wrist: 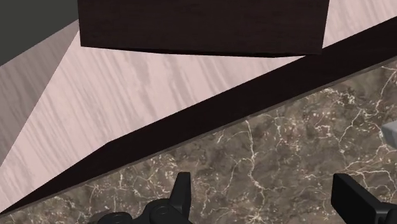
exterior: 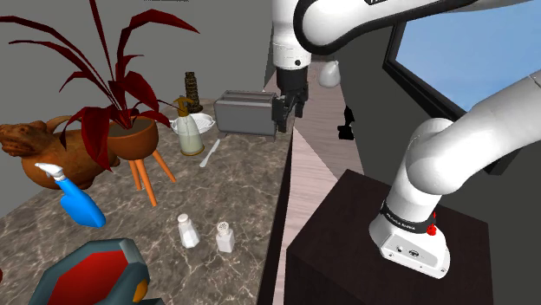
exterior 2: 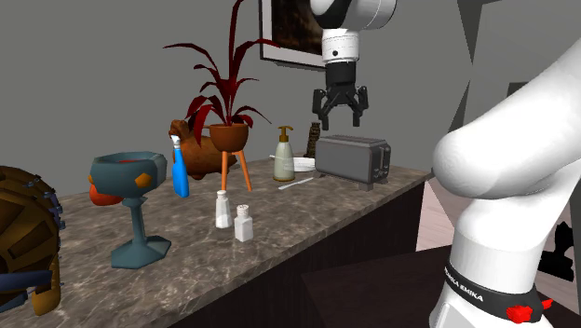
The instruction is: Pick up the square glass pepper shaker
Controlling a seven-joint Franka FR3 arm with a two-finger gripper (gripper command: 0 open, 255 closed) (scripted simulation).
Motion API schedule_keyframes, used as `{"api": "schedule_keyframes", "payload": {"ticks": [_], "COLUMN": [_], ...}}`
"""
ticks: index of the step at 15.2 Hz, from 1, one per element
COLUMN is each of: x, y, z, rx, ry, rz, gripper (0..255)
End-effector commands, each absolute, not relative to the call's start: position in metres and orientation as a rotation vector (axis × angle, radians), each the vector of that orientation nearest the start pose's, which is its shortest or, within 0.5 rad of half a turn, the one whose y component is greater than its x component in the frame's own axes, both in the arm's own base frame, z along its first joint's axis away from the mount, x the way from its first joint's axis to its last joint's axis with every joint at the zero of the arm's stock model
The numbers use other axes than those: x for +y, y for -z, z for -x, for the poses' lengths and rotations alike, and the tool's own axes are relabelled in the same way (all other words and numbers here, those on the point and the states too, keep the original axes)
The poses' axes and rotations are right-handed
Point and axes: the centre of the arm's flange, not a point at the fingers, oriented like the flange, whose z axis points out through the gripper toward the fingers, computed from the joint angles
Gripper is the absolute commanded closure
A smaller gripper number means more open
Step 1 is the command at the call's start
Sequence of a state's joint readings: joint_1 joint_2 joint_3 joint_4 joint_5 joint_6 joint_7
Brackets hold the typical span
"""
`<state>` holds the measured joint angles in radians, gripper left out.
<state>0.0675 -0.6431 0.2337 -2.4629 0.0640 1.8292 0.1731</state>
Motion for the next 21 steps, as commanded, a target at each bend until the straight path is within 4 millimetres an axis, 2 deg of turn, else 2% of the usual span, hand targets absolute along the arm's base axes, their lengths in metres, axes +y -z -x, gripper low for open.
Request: {"api": "schedule_keyframes", "payload": {"ticks": [1, 21], "x": [0.140, 0.351], "y": [-0.493, -0.345], "z": [-0.344, -0.380], "rx": [-0.107, -0.133], "ry": [0.020, -0.013], "rz": [3.212, 3.181], "gripper": [0, 0]}}
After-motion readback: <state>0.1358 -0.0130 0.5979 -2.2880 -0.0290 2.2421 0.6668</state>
